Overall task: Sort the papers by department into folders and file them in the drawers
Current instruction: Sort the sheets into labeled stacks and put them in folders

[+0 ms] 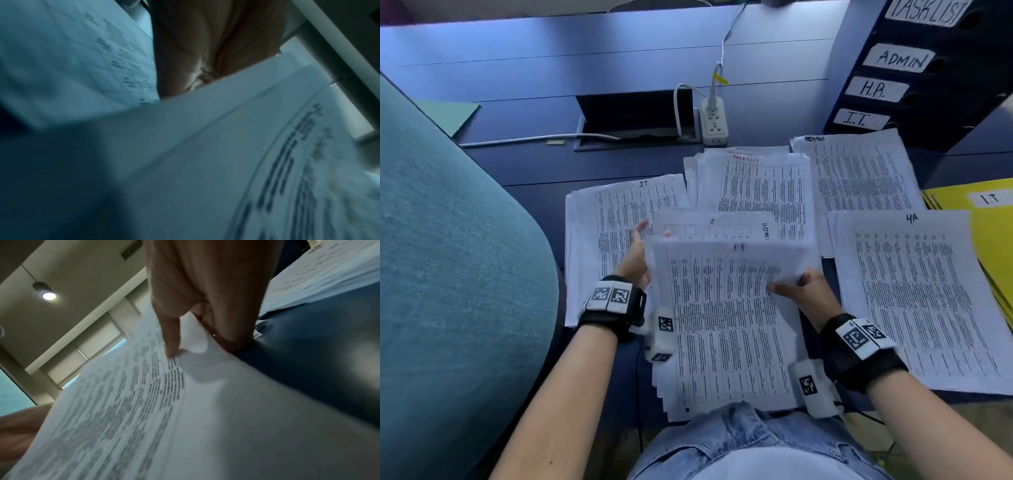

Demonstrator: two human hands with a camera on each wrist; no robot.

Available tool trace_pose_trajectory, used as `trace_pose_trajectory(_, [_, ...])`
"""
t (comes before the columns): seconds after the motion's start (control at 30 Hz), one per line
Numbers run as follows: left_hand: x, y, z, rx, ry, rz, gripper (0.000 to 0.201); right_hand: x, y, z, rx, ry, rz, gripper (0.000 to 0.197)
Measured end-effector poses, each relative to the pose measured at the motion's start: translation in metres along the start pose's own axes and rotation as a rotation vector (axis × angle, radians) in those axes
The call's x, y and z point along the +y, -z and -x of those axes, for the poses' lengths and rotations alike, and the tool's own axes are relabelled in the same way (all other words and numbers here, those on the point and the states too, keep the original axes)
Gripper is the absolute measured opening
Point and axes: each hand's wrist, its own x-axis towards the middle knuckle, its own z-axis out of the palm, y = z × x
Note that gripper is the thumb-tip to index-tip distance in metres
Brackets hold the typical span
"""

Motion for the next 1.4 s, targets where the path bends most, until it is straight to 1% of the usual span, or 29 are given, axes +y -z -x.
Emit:
trace_pose_trajectory(0.03, [-0.006, 0.003, -0.004, 0.011, 0.038, -0.11, 0.044, 0.003, 0.001, 0.0, 0.025, -0.01, -0.028, 0.017])
trace_pose_trajectory(0.07, [-0.01, 0.001, -0.001, -0.007, 0.069, -0.277, 0.023, 0.004, 0.0, -0.001, 0.033, -0.014, -0.065, 0.021])
trace_pose_trajectory(0.1, [-0.015, -0.001, 0.004, -0.025, 0.103, -0.423, 0.01, 0.004, -0.001, -0.001, 0.037, -0.012, -0.091, 0.021])
trace_pose_trajectory(0.13, [-0.019, -0.001, 0.007, -0.027, 0.134, -0.517, 0.013, 0.004, -0.002, -0.001, 0.045, -0.007, -0.103, 0.019])
trace_pose_trajectory(0.2, [-0.022, -0.004, 0.014, -0.041, 0.165, -0.532, 0.012, 0.0, -0.004, -0.002, 0.079, 0.007, -0.12, 0.019])
trace_pose_trajectory(0.23, [-0.021, -0.005, 0.016, -0.014, 0.157, -0.534, 0.014, -0.002, -0.004, -0.002, 0.09, 0.01, -0.131, 0.022])
trace_pose_trajectory(0.27, [-0.018, -0.007, 0.018, 0.035, 0.121, -0.554, 0.016, -0.003, -0.004, -0.003, 0.08, 0.005, -0.149, 0.026])
trace_pose_trajectory(0.33, [-0.006, -0.008, 0.018, 0.161, 0.022, -0.588, 0.015, -0.007, -0.006, -0.003, 0.021, -0.017, -0.157, 0.034])
trace_pose_trajectory(0.4, [0.014, -0.011, 0.024, 0.231, -0.104, -0.56, 0.014, -0.011, -0.008, -0.002, -0.051, -0.048, -0.119, 0.034])
trace_pose_trajectory(0.43, [0.025, -0.012, 0.027, 0.266, -0.163, -0.535, 0.014, -0.013, -0.008, -0.001, -0.06, -0.051, -0.106, 0.033])
trace_pose_trajectory(0.47, [0.038, -0.013, 0.031, 0.316, -0.215, -0.496, 0.013, -0.016, -0.009, -0.002, -0.045, -0.049, -0.101, 0.032])
trace_pose_trajectory(0.53, [0.059, -0.006, 0.036, 0.413, -0.283, -0.389, 0.013, -0.021, -0.008, -0.008, 0.042, -0.049, -0.11, 0.03])
trace_pose_trajectory(0.63, [0.076, 0.005, 0.045, 0.458, -0.336, -0.309, 0.012, -0.034, -0.001, -0.022, 0.155, -0.03, -0.139, 0.032])
trace_pose_trajectory(0.7, [0.07, 0.012, 0.048, 0.469, -0.316, -0.296, 0.016, -0.045, 0.004, -0.032, 0.231, 0.005, -0.185, 0.035])
trace_pose_trajectory(0.73, [0.062, 0.015, 0.049, 0.461, -0.277, -0.296, 0.016, -0.053, 0.006, -0.037, 0.275, 0.026, -0.221, 0.036])
trace_pose_trajectory(0.87, [0.028, 0.018, 0.055, 0.431, -0.149, -0.29, 0.009, -0.079, 0.017, -0.06, 0.459, 0.081, -0.39, 0.041])
trace_pose_trajectory(0.9, [0.021, 0.018, 0.057, 0.428, -0.129, -0.282, 0.011, -0.083, 0.019, -0.068, 0.495, 0.091, -0.414, 0.042])
trace_pose_trajectory(0.97, [0.011, 0.018, 0.061, 0.406, -0.109, -0.267, 0.017, -0.091, 0.019, -0.08, 0.519, 0.071, -0.455, 0.041])
trace_pose_trajectory(1.0, [0.007, 0.019, 0.062, 0.396, -0.105, -0.27, 0.019, -0.097, 0.017, -0.083, 0.553, 0.092, -0.482, 0.041])
trace_pose_trajectory(1.07, [0.002, 0.023, 0.066, 0.392, -0.095, -0.261, 0.016, -0.103, 0.016, -0.093, 0.615, 0.134, -0.575, 0.042])
trace_pose_trajectory(1.13, [-0.002, 0.028, 0.07, 0.415, -0.078, -0.226, 0.014, -0.107, 0.014, -0.103, 0.632, 0.107, -0.618, 0.037])
trace_pose_trajectory(1.17, [-0.004, 0.031, 0.071, 0.429, -0.069, -0.217, 0.016, -0.107, 0.012, -0.107, 0.643, 0.09, -0.661, 0.034])
trace_pose_trajectory(1.2, [-0.007, 0.033, 0.073, 0.441, -0.06, -0.216, 0.018, -0.109, 0.01, -0.111, 0.643, 0.07, -0.656, 0.035])
trace_pose_trajectory(1.33, [-0.02, 0.043, 0.077, 0.502, -0.016, -0.227, 0.011, -0.108, 0.001, -0.128, 0.705, 0.017, -0.543, 0.051])
trace_pose_trajectory(1.4, [-0.026, 0.047, 0.078, 0.519, -0.009, -0.22, 0.016, -0.109, -0.001, -0.134, 0.759, 0.023, -0.519, 0.052])
